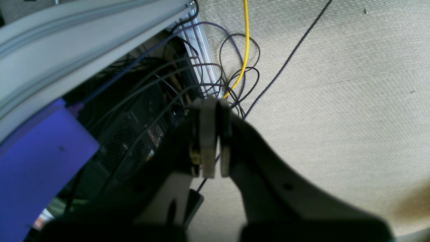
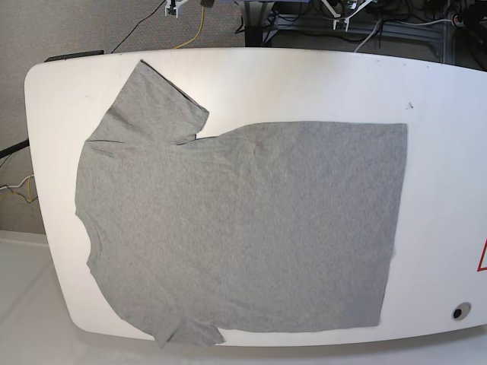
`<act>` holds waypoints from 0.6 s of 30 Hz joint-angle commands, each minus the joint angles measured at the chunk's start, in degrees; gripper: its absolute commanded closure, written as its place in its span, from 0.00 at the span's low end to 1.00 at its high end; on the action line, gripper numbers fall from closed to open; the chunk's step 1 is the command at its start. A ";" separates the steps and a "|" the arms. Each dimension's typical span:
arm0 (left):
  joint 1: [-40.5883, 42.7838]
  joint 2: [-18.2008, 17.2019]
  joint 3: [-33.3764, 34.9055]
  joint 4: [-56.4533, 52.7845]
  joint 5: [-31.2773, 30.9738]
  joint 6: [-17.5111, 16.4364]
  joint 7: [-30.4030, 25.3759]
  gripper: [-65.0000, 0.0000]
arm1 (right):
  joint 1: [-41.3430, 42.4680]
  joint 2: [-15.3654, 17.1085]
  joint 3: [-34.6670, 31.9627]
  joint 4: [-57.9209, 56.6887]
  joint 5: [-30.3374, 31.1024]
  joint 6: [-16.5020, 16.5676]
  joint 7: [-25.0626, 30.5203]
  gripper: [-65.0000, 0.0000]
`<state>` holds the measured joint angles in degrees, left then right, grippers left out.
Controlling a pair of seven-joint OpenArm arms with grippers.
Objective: Fold the T-shirt properly
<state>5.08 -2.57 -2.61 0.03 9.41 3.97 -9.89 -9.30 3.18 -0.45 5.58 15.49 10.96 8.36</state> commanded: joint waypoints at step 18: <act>4.75 -2.56 0.45 3.28 -0.76 0.20 -1.23 1.00 | -4.69 2.31 0.05 8.19 -0.33 -0.03 0.00 0.99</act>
<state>8.69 -4.58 -2.20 2.31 8.97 4.01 -11.11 -12.69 4.71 -0.43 12.43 15.27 10.74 8.36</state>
